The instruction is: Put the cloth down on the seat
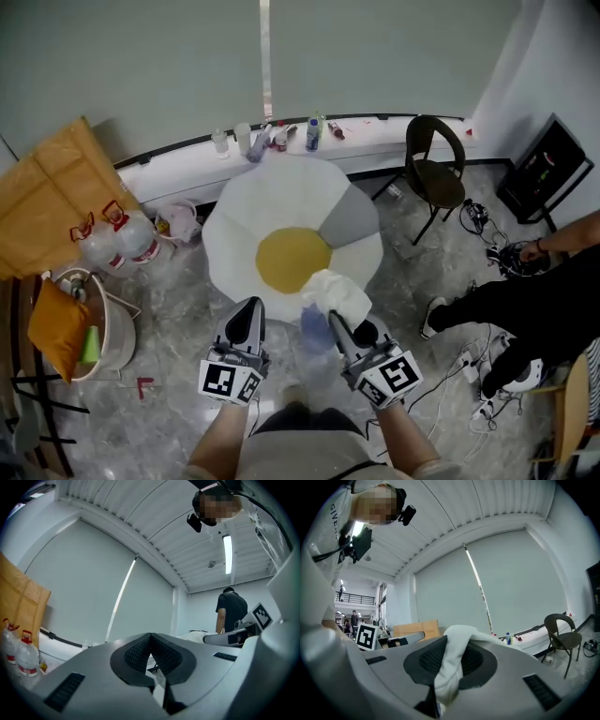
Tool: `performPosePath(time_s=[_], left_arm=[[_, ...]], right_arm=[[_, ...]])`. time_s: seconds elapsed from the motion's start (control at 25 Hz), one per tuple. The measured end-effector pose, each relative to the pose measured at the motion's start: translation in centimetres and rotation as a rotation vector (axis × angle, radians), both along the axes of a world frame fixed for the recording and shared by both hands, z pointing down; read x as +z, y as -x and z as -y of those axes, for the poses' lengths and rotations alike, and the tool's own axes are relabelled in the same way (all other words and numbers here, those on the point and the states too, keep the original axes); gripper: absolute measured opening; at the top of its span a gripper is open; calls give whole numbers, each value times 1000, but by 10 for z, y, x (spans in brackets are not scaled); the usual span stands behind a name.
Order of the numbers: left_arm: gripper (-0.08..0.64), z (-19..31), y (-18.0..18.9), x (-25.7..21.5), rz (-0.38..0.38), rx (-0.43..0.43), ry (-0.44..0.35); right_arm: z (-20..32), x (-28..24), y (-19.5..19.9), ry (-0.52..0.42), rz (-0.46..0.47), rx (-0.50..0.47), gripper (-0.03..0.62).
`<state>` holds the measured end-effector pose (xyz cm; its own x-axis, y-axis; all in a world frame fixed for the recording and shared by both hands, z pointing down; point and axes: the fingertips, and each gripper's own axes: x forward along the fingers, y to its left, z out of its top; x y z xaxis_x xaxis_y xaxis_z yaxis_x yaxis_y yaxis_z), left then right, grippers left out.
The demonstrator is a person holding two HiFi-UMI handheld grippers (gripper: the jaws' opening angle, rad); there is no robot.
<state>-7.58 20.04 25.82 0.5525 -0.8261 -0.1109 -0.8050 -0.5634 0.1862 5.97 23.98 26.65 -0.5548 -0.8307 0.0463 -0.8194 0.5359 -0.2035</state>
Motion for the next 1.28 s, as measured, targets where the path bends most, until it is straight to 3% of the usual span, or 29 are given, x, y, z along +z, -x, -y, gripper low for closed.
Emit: performPosePath(time_s=[0.68,1.28], left_arm=[[14,117,-21,4,-5,-39,-1],[14,221,-27,44,5,-150,62]], right_arm=[[116,6,-4,1,-27,-125,65],[228,39,-23,63,-28,-207,66]])
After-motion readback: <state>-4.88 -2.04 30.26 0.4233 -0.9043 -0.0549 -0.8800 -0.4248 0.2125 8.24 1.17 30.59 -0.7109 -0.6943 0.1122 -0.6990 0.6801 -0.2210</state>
